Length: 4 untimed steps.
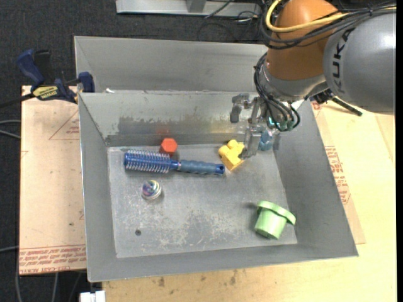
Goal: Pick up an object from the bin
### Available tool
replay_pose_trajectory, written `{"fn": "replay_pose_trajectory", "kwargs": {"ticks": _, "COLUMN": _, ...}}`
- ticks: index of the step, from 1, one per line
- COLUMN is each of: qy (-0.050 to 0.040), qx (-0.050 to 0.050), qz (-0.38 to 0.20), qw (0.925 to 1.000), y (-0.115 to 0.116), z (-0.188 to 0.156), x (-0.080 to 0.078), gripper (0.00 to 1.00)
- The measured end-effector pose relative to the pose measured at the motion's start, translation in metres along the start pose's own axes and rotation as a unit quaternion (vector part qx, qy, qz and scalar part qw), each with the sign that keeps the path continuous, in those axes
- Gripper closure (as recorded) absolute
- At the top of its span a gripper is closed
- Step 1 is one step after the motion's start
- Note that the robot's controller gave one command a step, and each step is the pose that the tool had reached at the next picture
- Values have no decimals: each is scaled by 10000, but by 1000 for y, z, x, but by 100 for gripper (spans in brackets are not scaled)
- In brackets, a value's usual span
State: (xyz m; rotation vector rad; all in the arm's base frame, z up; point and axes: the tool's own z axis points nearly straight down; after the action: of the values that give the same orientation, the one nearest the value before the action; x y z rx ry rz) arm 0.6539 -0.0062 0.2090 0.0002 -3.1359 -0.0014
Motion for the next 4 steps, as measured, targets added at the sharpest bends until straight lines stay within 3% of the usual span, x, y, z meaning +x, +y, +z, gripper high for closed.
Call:
{"fn": "replay_pose_trajectory", "kwargs": {"ticks": 1, "qy": 24, "qx": -3, "qz": -34, "qw": 10000, "y": 13, "z": 97, "x": 72, "gripper": 0}}
{"fn": "replay_pose_trajectory", "kwargs": {"ticks": 2, "qy": -47, "qx": -6, "qz": 6, "qw": 10000, "y": 28, "z": 142, "x": 3, "gripper": 0}}
{"fn": "replay_pose_trajectory", "kwargs": {"ticks": 3, "qy": -48, "qx": -4, "qz": 13, "qw": 10000, "y": 28, "z": 138, "x": 3, "gripper": 100}}
{"fn": "replay_pose_trajectory", "kwargs": {"ticks": 4, "qy": -54, "qx": -7, "qz": 557, "qw": 9984, "y": 20, "z": 100, "x": 2, "gripper": 100}}
